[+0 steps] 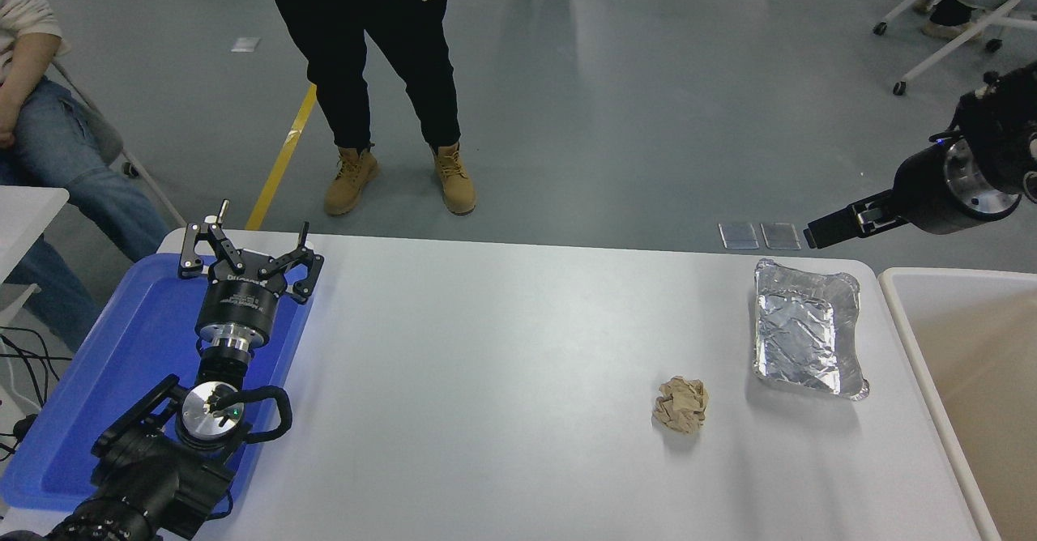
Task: Pick up paper cup place in dustbin
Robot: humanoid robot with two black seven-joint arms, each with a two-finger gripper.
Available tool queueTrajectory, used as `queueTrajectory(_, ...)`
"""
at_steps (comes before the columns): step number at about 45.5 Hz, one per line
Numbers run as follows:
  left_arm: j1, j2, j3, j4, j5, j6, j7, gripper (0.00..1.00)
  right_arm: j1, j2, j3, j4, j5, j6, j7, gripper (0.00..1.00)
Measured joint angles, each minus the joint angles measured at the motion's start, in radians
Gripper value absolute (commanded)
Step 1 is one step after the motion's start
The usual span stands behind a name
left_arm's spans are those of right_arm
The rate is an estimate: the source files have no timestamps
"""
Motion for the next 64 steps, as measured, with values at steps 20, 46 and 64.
queueTrajectory(20,0.000,0.000,0.000,0.000,0.000,0.000,0.000,1.00,0.091,0.182,-0.061,0.171,0.211,0.007,0.001,1.00)
queueTrajectory(46,0.000,0.000,0.000,0.000,0.000,-0.001,0.000,1.00,0.241,0.286,-0.104,0.285,0.481,0.263,-0.002,1.00)
queueTrajectory(64,0.001,0.000,0.000,0.000,0.000,-0.001,0.000,1.00,0.302,0.370,-0.121,0.331,0.710,0.340,0.001,1.00)
